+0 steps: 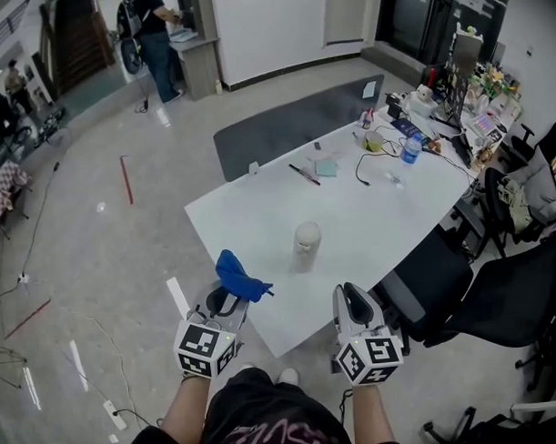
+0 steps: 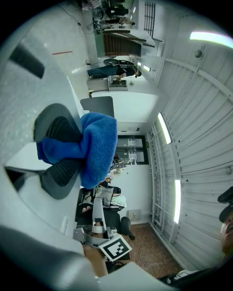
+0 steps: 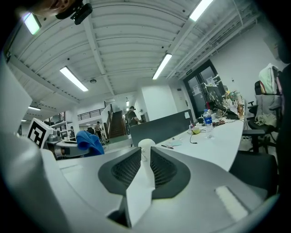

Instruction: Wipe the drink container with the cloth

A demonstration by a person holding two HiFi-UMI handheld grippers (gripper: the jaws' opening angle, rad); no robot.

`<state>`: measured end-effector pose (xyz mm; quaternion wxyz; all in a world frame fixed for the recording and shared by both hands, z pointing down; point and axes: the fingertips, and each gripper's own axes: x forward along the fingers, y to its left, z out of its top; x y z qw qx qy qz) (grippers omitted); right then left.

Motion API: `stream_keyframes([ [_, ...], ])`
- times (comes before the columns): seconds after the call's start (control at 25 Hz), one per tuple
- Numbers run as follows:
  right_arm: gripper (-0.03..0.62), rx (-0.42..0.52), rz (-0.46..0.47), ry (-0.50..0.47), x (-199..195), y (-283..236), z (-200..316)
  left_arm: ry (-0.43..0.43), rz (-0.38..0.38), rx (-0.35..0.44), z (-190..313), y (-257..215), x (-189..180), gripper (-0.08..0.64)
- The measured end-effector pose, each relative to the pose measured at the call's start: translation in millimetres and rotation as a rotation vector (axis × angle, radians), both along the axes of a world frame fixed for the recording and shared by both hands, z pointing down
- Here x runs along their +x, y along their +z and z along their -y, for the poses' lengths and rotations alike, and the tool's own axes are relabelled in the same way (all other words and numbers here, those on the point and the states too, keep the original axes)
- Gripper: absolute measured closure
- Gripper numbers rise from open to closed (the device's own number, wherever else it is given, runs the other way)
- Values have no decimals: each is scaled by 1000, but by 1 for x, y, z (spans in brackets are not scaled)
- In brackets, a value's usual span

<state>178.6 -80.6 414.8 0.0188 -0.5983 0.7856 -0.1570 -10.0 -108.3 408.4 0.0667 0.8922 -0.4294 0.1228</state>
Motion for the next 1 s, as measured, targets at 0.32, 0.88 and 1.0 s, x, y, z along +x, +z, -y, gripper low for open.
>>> stream_keyframes([
  [0.32,497,6,-1,-15,3,-7,12,20,4,-4,9,-1,12,462],
  [0.88,399,-7,-10,-32,-15,-5,62,56,-2,-39,49,15,10,462],
  [1.0,377,-20,-10,-32,-20,-3,74,69,-3,-52,59,19,8,462],
])
